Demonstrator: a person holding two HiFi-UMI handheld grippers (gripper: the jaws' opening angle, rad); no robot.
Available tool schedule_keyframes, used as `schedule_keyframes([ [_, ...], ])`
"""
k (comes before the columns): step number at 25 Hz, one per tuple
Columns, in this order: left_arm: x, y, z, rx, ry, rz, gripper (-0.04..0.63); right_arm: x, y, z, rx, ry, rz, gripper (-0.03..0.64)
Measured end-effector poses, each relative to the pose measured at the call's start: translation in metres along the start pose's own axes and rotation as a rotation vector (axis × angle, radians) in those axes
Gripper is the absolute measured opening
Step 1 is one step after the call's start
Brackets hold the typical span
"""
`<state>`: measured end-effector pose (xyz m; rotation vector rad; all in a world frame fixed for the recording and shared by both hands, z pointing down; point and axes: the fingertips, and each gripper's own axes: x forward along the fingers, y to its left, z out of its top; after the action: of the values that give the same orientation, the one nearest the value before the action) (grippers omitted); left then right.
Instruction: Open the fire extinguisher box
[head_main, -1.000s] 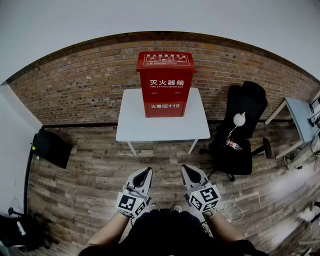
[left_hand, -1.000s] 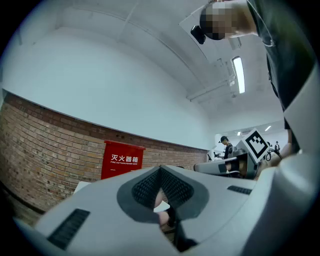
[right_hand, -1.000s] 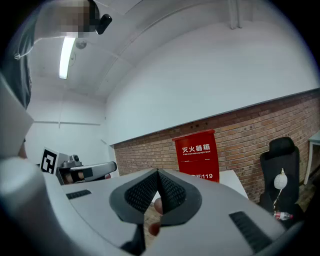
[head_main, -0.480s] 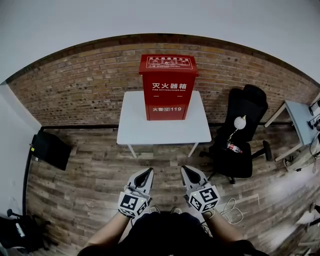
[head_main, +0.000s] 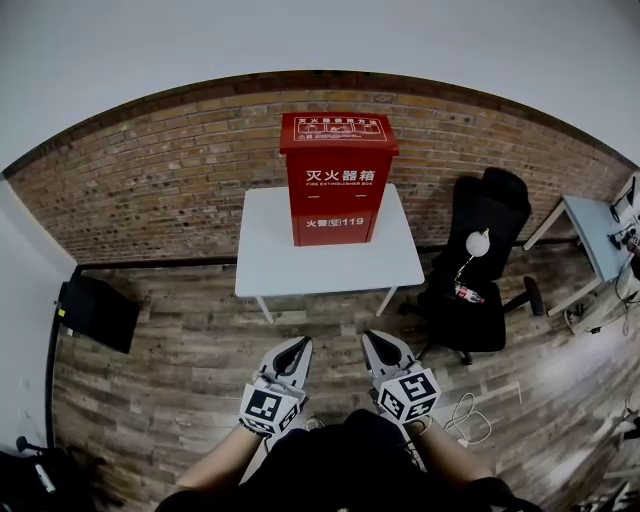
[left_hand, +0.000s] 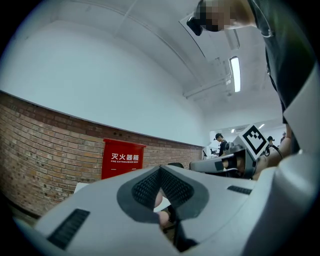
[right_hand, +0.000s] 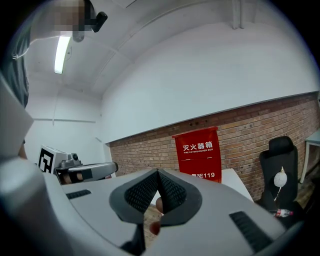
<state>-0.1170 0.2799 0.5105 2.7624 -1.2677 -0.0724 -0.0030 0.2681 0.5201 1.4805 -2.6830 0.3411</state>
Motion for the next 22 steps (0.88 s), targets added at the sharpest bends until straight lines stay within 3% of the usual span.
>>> schedule_keyframes([
  [9, -0.003, 0.021, -0.001, 0.006, -0.002, -0.008, 0.051, 0.017, 0.012, -0.008, 0.017, 0.027, -0.027, 0.020],
  [22, 0.052, 0.070, 0.003, 0.006, -0.017, 0.064, 0.051, 0.072, -0.053, 0.018, 0.002, -0.023, -0.039, 0.020],
])
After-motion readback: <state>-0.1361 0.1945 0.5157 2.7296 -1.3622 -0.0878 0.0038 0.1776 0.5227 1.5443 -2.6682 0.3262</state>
